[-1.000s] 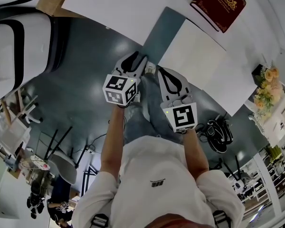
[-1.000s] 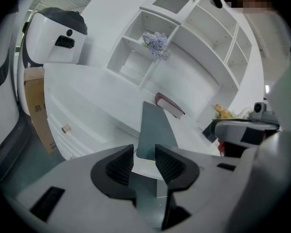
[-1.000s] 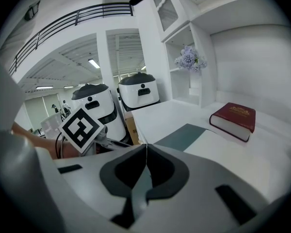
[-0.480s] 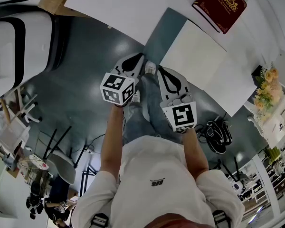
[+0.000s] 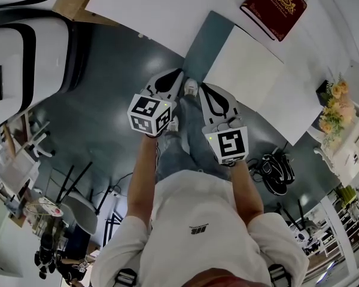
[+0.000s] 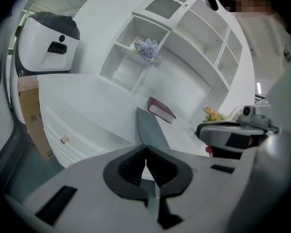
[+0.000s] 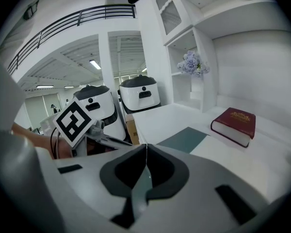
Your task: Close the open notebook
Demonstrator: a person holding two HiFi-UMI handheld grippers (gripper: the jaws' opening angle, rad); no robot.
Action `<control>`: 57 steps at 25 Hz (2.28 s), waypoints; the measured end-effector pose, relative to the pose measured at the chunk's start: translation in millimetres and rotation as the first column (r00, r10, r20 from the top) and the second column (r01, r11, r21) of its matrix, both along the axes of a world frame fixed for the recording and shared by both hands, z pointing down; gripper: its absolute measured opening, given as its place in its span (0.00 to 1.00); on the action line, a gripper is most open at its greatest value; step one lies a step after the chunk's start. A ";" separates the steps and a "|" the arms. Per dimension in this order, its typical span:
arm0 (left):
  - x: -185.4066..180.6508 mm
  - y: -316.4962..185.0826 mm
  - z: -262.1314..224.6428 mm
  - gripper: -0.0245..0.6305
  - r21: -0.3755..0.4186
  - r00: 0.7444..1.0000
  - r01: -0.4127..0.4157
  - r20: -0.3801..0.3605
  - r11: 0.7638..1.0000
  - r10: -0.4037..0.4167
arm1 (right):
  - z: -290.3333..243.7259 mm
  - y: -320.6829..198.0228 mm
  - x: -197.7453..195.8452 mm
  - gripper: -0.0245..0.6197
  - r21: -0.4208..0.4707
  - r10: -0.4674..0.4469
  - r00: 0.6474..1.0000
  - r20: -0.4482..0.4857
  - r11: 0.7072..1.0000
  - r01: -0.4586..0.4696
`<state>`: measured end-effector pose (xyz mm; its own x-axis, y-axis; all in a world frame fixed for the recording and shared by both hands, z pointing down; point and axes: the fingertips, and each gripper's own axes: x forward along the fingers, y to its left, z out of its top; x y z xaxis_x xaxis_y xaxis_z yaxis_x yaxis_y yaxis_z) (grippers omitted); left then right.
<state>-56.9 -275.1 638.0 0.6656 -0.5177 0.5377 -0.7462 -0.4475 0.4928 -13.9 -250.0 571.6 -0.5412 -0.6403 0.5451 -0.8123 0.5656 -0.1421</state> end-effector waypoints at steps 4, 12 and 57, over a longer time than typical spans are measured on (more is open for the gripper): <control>1.5 4.2 -13.3 0.04 0.028 1.000 -0.015 0.011 1.000 0.014 | -7.3 4.1 0.1 0.03 0.012 -0.004 1.000 -0.010 1.000 0.004; 8.1 16.3 -39.7 0.04 0.069 1.000 -0.028 0.009 0.997 0.028 | -21.8 12.6 8.6 0.03 0.043 0.039 0.999 -0.008 0.998 -0.038; 122.7 68.7 -132.5 0.04 0.281 0.937 -0.345 0.052 0.896 0.344 | -59.4 77.0 123.5 0.03 0.124 0.383 0.924 -0.015 0.917 -0.379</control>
